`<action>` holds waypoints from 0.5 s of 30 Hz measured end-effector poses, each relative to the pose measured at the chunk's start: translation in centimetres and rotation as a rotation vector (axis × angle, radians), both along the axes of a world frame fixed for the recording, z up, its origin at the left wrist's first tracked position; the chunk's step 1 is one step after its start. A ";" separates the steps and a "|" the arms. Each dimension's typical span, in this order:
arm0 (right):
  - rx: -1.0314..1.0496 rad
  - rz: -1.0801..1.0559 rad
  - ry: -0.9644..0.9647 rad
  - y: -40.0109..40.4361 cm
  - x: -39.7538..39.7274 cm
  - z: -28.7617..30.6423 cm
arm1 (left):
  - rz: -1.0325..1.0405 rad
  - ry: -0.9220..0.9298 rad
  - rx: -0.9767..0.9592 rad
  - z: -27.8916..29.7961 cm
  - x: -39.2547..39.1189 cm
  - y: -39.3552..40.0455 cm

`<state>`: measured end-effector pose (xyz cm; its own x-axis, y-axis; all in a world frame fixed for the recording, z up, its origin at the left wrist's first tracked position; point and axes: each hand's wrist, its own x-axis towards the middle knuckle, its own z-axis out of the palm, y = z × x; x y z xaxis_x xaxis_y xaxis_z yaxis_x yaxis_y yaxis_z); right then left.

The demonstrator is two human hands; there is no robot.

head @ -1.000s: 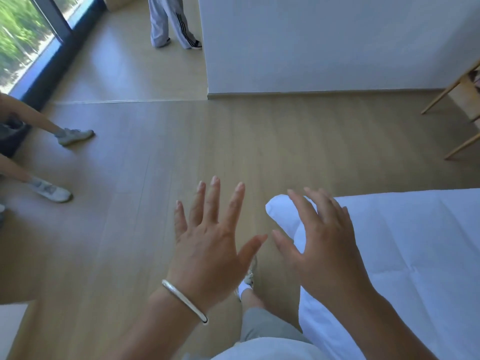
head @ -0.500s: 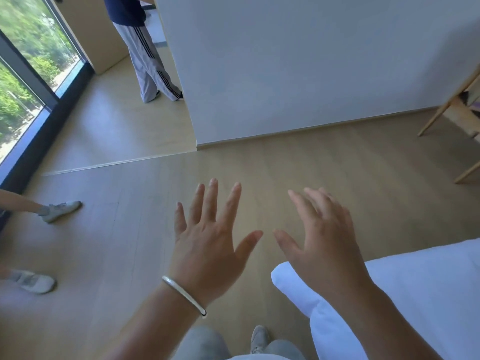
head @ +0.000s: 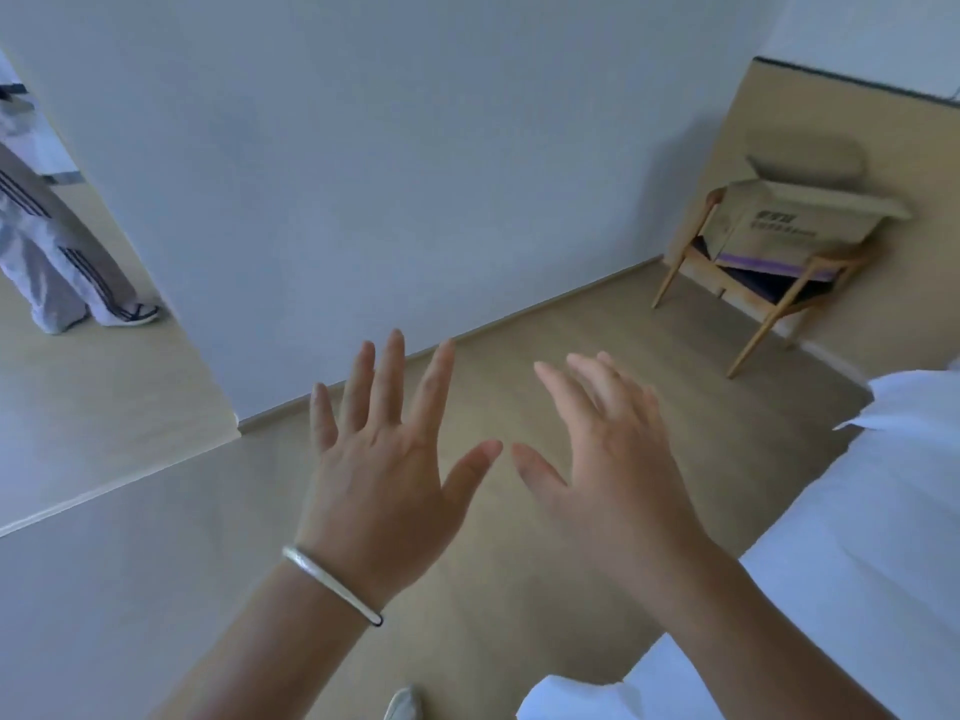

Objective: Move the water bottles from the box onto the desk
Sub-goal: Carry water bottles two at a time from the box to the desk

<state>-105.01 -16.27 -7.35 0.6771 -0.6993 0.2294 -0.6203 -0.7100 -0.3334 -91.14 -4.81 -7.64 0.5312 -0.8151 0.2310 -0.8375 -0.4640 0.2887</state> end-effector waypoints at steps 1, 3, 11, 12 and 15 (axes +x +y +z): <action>-0.001 -0.023 0.002 -0.7 1.3 0.6 | -0.035 -0.014 -0.010 0.5 1.6 -1.2; -0.022 -0.073 -0.014 -1.9 3.6 1.8 | -0.092 -0.028 -0.027 1.5 4.4 -3.5; -0.002 -0.258 -0.183 -8.1 10.2 4.1 | -0.206 0.030 -0.062 4.5 11.7 -12.5; 0.000 -0.276 -0.215 -9.0 10.5 4.2 | -0.207 0.038 -0.064 4.7 12.0 -13.6; -0.027 -0.350 -0.289 -12.9 11.4 4.4 | -0.221 0.053 -0.083 5.7 12.8 -18.0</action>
<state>-93.61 -29.21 -2.96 0.3060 -0.8661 0.3954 -0.7086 -0.4845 -0.5129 -78.37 -22.84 -1.96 0.3554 -0.8922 0.2789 -0.8987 -0.2440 0.3645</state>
